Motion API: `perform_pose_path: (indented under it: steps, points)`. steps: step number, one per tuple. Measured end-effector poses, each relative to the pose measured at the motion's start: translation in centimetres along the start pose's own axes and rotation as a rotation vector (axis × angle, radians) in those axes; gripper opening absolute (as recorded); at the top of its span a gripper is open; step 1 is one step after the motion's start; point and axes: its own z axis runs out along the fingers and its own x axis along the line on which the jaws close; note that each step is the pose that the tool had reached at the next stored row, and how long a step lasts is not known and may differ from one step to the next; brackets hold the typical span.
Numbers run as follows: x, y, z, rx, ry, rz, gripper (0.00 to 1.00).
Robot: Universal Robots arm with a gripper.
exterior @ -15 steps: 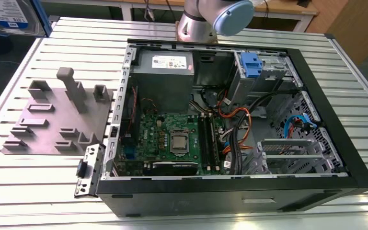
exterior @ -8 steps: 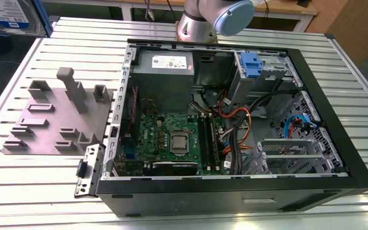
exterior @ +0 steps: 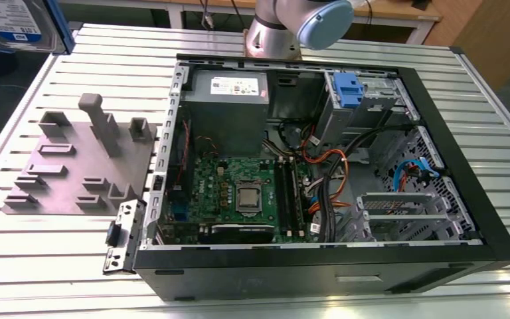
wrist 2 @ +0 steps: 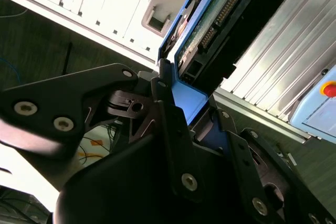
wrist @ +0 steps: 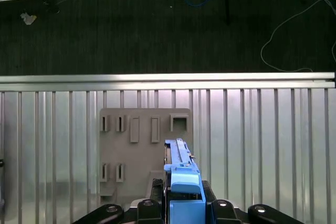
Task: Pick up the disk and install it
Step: 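Pick up the disk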
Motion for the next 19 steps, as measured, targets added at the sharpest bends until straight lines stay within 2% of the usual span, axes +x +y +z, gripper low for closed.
perform_pose_path:
  steps: [19]
  points:
    - [0.18,-0.75,-0.01,-0.0001,-0.0021,0.000,0.36]
